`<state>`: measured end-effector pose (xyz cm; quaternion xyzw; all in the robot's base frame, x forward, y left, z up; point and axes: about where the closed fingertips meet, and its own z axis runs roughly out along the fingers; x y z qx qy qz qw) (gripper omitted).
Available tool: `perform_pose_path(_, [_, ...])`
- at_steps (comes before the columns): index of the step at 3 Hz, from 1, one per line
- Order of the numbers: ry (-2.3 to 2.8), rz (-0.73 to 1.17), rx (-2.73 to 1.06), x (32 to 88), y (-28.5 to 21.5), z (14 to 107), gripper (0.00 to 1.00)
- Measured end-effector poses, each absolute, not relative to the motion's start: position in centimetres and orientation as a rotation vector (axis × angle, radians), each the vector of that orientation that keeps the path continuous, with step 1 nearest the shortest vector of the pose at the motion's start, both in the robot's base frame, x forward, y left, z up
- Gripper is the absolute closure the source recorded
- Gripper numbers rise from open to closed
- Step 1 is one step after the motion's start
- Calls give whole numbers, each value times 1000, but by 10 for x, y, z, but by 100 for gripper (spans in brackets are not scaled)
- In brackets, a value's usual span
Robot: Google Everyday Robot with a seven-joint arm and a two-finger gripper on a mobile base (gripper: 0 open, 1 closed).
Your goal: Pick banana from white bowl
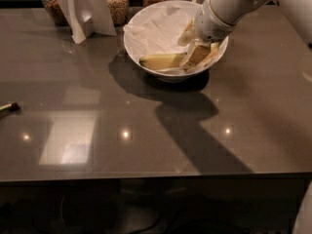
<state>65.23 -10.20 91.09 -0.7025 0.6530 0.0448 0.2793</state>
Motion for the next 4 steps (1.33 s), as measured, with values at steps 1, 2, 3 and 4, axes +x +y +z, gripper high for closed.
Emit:
perform_pose_path(1, [1770, 122, -1882, 660, -105, 904, 43])
perform_pose_path(2, [1785, 125, -1891, 666, -105, 896, 42])
perform_pose_path(3, [1801, 131, -1915, 667, -103, 885, 45])
perform_pose_path(4, [1813, 134, -1943, 666, -102, 877, 61])
